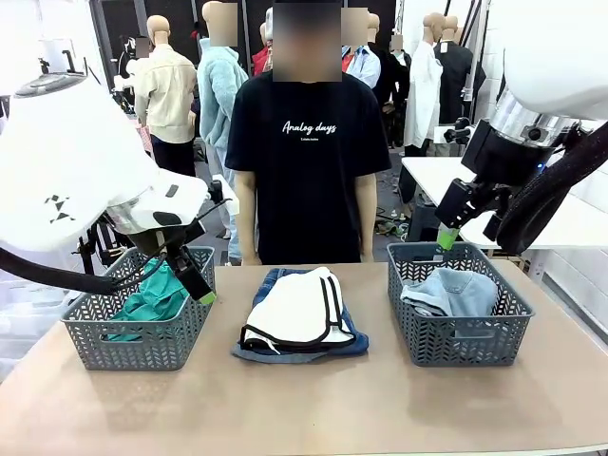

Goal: Sort the tops and bottoms.
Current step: Lift clothes from the center of the table with your left hand.

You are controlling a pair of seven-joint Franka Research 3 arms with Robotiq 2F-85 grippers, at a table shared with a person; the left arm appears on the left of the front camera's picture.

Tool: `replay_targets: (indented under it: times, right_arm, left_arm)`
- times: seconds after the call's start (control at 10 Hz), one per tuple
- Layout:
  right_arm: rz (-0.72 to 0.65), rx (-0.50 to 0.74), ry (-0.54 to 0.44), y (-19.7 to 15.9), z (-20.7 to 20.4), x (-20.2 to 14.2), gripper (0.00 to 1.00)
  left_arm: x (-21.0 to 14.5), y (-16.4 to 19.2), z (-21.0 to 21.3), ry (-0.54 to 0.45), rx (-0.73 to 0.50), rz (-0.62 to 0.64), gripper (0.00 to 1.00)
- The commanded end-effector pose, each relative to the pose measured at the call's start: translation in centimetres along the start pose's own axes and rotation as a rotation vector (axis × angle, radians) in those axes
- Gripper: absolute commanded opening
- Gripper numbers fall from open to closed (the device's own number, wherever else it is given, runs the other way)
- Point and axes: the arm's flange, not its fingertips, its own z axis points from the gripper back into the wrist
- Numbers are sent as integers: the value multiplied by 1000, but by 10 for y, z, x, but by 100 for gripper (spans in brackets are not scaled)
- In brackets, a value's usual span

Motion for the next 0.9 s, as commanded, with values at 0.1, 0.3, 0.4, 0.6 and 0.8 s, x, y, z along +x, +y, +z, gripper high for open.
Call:
replay_targets:
  times: [0.1, 0.3, 0.4, 0.6, 0.8]
  right_arm:
    - [3, -9, 5, -1, 0, 0, 100]
    - [3, -9, 5, -1, 0, 0, 100]
    - [3, -9, 5, -1, 0, 0, 100]
    - [3, -9, 5, -1, 0, 0, 100]
    - [3, -9, 5, -1, 0, 0, 100]
  left_arm:
    - [-6, -4, 15, -11, 2, 0, 100]
    - [5, -9, 5, -51, 29, -36, 100]
    - [25, -17, -5, -100, 67, -84, 100]
    - [75, -30, -44, -165, 167, -140, 100]
    - [98, -30, -83, -54, 188, -90, 100]
